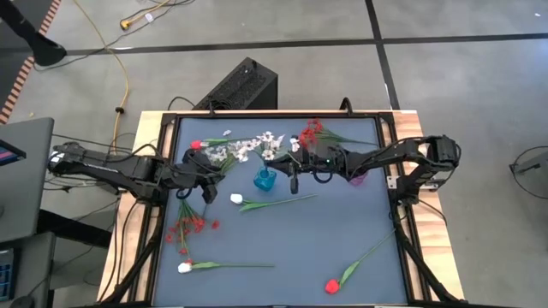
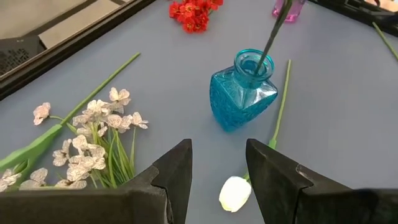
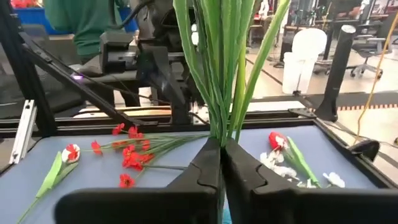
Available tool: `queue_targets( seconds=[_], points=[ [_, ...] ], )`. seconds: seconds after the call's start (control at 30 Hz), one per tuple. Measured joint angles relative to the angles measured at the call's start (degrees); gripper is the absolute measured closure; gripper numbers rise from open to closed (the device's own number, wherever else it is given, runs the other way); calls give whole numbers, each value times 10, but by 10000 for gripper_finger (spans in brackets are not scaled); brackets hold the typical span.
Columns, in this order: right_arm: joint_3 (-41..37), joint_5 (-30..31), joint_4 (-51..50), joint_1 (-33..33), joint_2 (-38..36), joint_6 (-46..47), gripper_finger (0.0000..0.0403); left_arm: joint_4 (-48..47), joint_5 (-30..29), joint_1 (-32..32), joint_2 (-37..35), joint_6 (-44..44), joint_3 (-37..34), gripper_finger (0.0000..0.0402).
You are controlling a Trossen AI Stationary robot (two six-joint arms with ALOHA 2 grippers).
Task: Sort flowers into vase by color
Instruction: Put the right white flowers into the blue vase, then put the top white flower into the blue vase
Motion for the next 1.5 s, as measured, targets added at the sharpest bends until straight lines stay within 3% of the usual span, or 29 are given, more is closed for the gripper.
queue_targets(
  seconds=[0.37,0.57,0.77,1.0,1.23,1.5],
  points=[
    [0,9,-80,-7,1,83,274,0,16,0,0,-23,0,262],
    [0,8,-108,-16,-2,137,198,0,25,-4,0,-33,0,262],
    [10,-42,-133,-19,-9,170,128,0,26,-12,0,-35,0,262],
    [98,-97,-354,-18,-16,155,110,-2,31,-12,0,-55,0,262],
    [208,-118,-622,-18,-16,91,110,-6,72,-9,0,-54,0,262],
    [311,-166,-860,-4,-16,89,110,-24,124,-10,0,-27,0,262]
  ],
)
